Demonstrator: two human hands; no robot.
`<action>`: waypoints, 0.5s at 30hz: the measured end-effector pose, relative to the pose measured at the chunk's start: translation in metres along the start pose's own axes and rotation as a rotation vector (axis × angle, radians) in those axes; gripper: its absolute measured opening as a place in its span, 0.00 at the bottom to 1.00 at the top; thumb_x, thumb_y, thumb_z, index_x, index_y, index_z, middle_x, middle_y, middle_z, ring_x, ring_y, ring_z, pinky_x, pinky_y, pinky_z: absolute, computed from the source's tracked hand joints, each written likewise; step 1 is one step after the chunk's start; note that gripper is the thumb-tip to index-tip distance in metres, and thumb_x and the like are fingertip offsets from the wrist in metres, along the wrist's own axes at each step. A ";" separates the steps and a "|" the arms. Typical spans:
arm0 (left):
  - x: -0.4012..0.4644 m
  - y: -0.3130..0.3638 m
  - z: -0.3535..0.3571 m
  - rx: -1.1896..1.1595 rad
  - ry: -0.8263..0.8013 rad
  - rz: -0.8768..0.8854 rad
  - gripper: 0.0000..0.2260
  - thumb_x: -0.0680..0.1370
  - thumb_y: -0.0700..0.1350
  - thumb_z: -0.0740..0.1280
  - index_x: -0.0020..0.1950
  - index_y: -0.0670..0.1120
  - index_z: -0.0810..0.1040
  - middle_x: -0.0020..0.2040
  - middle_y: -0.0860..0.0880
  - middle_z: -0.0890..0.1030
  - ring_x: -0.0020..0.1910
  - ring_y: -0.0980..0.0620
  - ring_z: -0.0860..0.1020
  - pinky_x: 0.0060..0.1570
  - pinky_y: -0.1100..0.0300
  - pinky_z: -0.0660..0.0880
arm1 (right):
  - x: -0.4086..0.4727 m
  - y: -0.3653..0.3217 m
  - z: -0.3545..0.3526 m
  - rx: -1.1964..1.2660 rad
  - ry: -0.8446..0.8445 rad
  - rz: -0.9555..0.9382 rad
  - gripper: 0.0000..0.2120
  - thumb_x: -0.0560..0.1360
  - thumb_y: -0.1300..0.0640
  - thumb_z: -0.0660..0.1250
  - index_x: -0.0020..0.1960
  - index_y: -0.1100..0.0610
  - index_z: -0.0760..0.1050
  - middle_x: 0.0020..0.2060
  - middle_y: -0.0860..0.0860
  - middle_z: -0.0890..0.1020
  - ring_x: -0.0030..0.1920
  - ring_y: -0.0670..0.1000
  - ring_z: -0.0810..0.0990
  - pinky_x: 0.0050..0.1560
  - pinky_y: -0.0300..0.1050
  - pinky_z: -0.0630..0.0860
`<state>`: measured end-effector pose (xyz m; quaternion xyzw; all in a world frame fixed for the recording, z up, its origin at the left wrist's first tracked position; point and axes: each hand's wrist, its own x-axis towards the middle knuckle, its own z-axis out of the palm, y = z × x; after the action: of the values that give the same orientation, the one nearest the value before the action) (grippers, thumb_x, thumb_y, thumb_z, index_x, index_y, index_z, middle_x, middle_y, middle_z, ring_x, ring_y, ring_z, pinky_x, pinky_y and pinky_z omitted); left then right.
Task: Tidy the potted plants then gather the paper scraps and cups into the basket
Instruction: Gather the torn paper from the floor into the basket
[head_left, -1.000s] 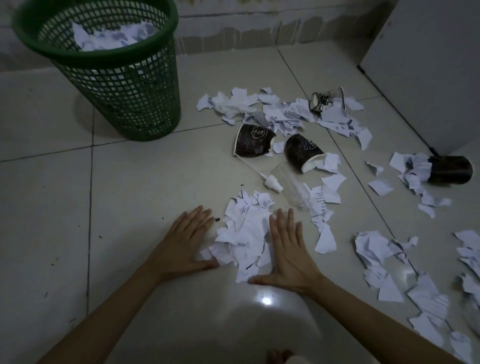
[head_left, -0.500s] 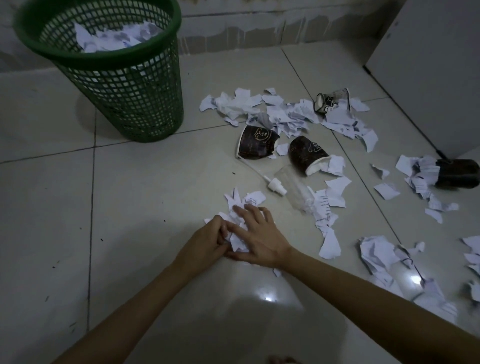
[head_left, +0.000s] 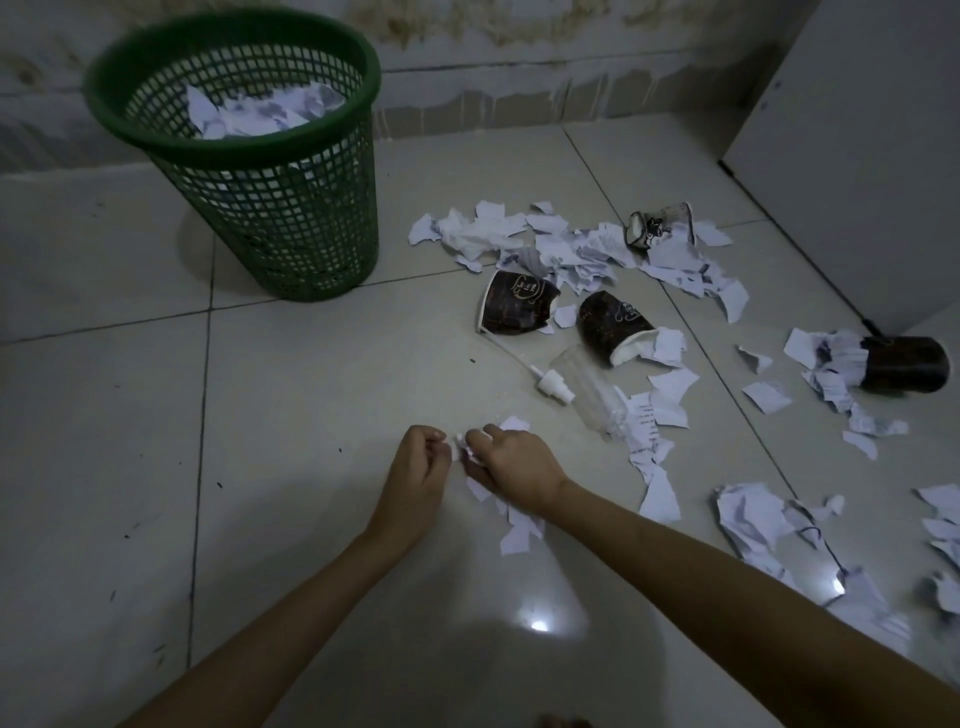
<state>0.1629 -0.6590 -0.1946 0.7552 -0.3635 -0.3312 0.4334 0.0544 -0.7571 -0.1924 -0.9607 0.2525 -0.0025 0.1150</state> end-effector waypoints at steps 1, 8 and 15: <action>0.000 0.002 0.002 -0.006 0.010 -0.021 0.02 0.80 0.40 0.58 0.49 0.43 0.69 0.48 0.43 0.75 0.47 0.48 0.74 0.42 0.66 0.65 | 0.001 0.000 -0.003 0.075 -0.016 0.055 0.16 0.80 0.52 0.56 0.59 0.63 0.72 0.51 0.61 0.78 0.48 0.59 0.78 0.42 0.49 0.68; 0.003 0.047 0.011 -0.567 0.088 -0.572 0.18 0.82 0.51 0.51 0.47 0.41 0.73 0.37 0.45 0.79 0.38 0.49 0.75 0.39 0.59 0.70 | 0.006 -0.012 -0.033 0.785 0.335 0.418 0.11 0.77 0.60 0.61 0.36 0.59 0.66 0.30 0.58 0.72 0.32 0.51 0.70 0.33 0.44 0.61; 0.016 0.101 -0.007 -1.158 -0.167 -0.783 0.24 0.74 0.67 0.57 0.40 0.47 0.78 0.35 0.46 0.82 0.44 0.50 0.78 0.47 0.56 0.73 | 0.010 -0.042 -0.049 0.529 0.388 0.247 0.11 0.79 0.57 0.59 0.45 0.64 0.72 0.39 0.62 0.78 0.41 0.59 0.77 0.40 0.50 0.68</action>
<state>0.1507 -0.7057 -0.1042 0.4504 0.1378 -0.6600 0.5853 0.0805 -0.7378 -0.1359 -0.8415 0.3747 -0.2364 0.3093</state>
